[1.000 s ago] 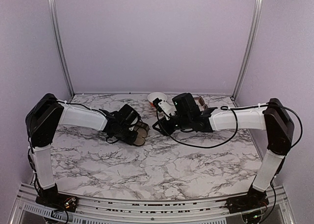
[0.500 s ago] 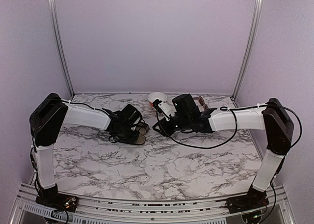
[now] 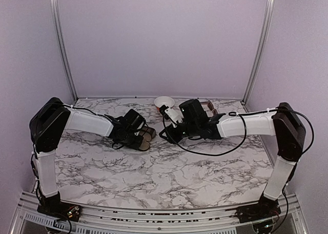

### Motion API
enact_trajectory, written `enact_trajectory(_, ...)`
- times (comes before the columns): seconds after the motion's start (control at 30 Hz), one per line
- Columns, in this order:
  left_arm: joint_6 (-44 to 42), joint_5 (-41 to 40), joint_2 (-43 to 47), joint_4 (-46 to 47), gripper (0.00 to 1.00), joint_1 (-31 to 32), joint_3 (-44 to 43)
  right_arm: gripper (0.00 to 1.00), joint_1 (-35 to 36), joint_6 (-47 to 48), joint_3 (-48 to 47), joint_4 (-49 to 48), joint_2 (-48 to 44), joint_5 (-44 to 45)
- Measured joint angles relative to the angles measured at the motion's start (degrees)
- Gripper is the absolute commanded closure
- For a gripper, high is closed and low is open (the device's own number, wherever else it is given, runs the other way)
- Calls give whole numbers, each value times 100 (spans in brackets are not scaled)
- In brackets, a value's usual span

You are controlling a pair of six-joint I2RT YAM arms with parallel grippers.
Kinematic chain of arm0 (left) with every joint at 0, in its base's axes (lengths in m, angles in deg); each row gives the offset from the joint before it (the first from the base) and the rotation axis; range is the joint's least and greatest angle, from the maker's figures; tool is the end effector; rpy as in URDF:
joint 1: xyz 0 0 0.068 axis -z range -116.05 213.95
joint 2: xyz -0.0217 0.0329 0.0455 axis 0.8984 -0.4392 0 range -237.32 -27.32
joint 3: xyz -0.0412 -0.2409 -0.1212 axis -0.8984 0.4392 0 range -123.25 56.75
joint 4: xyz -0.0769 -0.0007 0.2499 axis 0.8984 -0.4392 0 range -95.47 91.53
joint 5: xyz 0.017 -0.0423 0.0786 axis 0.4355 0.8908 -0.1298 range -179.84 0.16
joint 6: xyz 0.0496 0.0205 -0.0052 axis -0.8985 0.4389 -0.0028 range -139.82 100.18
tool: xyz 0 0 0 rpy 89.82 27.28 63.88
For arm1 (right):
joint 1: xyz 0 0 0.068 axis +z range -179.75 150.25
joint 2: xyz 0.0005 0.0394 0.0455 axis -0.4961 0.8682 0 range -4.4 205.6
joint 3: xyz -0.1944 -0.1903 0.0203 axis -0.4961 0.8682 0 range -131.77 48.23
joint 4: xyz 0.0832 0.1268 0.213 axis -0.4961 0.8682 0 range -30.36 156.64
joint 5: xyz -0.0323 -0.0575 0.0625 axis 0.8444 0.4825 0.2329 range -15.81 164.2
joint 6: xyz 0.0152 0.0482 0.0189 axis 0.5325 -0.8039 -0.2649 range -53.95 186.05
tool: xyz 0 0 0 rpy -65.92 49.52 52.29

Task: Organize the sunglasses
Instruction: Adjust the folded cleaning cloth with the sunglasses case.

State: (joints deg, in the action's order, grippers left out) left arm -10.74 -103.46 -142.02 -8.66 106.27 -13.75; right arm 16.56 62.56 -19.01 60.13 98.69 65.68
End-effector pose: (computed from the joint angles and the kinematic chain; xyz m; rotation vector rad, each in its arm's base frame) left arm 0.3095 -0.2705 0.1373 0.6186 2.4051 -0.0787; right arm 0.2735 0.2940 0.2111 -0.9089 2.0841 0.6371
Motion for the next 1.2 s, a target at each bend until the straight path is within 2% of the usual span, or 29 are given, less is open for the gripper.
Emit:
enact_trajectory(0.33,-98,31,103,219,100,-46,186,61,0,-96,0,0,35,-17)
enact_trajectory(0.7,168,850,225,177,100,-103,212,61,0,-111,0,-2,46,-46)
enact_trajectory(1.2,505,1325,313,181,100,-103,103,61,35,-131,0,-48,289,55)
